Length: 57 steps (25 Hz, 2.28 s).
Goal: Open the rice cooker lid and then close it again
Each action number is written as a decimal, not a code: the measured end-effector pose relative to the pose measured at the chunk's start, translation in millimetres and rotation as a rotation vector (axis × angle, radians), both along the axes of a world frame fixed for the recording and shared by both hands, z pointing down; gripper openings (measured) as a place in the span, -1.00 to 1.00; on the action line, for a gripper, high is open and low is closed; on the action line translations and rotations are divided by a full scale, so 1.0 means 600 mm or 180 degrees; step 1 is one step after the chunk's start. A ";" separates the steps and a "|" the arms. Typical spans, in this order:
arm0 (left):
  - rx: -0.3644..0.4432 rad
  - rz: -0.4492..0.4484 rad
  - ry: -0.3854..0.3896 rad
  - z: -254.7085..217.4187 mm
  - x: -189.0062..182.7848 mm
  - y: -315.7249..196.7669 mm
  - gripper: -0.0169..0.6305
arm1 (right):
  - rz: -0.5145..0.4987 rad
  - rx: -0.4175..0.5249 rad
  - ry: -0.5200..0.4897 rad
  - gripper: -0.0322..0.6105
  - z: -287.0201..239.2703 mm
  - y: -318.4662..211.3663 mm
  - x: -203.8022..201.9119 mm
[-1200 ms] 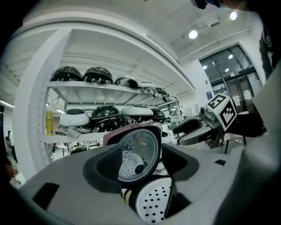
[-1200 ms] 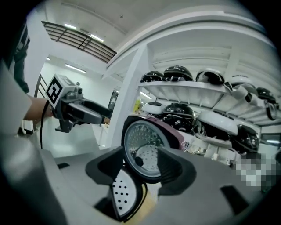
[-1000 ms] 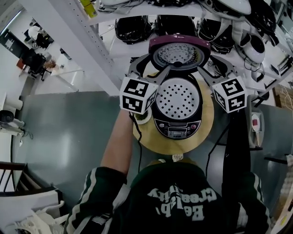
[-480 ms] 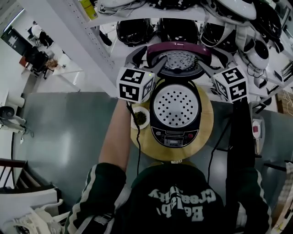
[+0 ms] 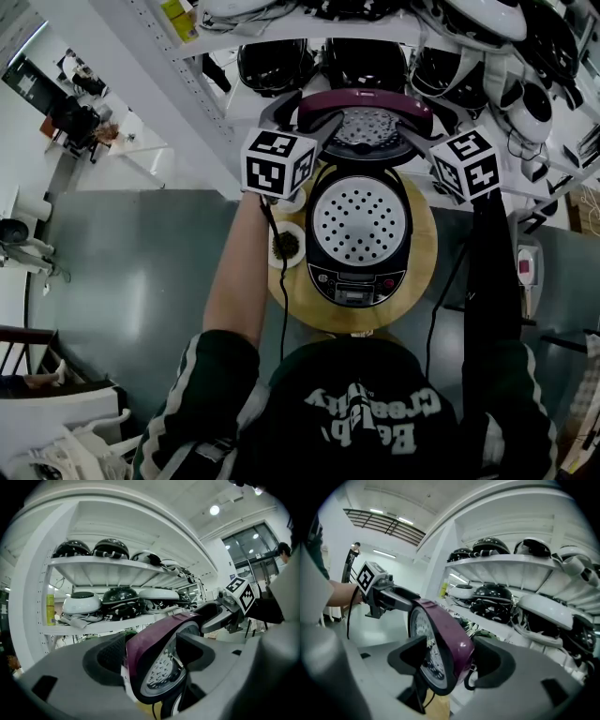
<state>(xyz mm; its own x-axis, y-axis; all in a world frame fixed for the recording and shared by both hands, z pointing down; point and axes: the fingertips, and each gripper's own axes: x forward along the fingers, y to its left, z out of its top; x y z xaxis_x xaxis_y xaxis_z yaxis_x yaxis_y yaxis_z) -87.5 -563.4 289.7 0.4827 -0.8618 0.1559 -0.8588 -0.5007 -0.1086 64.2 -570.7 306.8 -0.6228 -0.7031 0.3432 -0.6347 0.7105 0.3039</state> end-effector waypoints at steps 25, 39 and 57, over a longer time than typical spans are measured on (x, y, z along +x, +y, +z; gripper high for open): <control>0.0000 0.0189 0.0231 0.037 0.006 0.163 0.11 | 0.0131 -0.0158 -0.0033 0.19 0.037 0.155 0.000; -0.0350 0.0404 0.0460 0.137 0.009 0.300 0.12 | 0.0203 -0.0469 0.0216 0.26 0.147 0.290 0.000; -0.0661 0.0655 0.0476 0.234 0.024 0.366 0.12 | 0.0201 -0.0806 0.0223 0.36 0.239 0.367 -0.011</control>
